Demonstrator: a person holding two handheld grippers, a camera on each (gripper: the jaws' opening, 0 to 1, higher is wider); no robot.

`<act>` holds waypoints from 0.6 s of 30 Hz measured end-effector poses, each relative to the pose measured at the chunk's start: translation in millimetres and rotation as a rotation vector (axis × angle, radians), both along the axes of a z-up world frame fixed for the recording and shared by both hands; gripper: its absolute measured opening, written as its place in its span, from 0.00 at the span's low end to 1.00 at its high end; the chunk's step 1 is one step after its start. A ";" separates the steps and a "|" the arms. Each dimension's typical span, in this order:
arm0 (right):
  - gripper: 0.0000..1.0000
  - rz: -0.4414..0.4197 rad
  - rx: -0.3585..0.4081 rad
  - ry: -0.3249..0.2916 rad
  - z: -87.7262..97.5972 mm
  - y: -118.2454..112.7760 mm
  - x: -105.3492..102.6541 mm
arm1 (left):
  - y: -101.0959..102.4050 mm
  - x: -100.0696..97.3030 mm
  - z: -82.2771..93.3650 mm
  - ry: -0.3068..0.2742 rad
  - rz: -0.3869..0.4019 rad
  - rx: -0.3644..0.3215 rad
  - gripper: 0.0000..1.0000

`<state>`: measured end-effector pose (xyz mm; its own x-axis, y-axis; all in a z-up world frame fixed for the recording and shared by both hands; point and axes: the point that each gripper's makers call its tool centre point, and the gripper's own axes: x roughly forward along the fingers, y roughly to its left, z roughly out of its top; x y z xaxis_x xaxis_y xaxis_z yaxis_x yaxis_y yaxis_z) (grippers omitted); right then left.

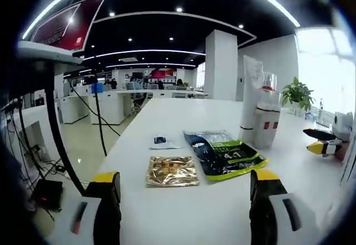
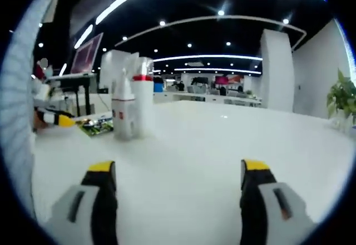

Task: Arrange the skincare products in the storage area until every visible bottle or jar stands upright without overlapping.

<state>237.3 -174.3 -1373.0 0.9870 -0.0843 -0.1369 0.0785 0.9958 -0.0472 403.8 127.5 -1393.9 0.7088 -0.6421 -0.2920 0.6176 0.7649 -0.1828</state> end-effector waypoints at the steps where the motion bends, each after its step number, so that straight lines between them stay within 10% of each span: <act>1: 0.90 0.007 -0.013 0.024 -5.3 2.3 0.8 | 0.5 0.7 0.6 -0.005 -0.002 0.005 1.00; 18: 0.83 0.044 0.038 -0.038 -8.9 18.3 13.7 | -9.6 -7.2 -12.2 -0.110 -0.022 0.069 1.00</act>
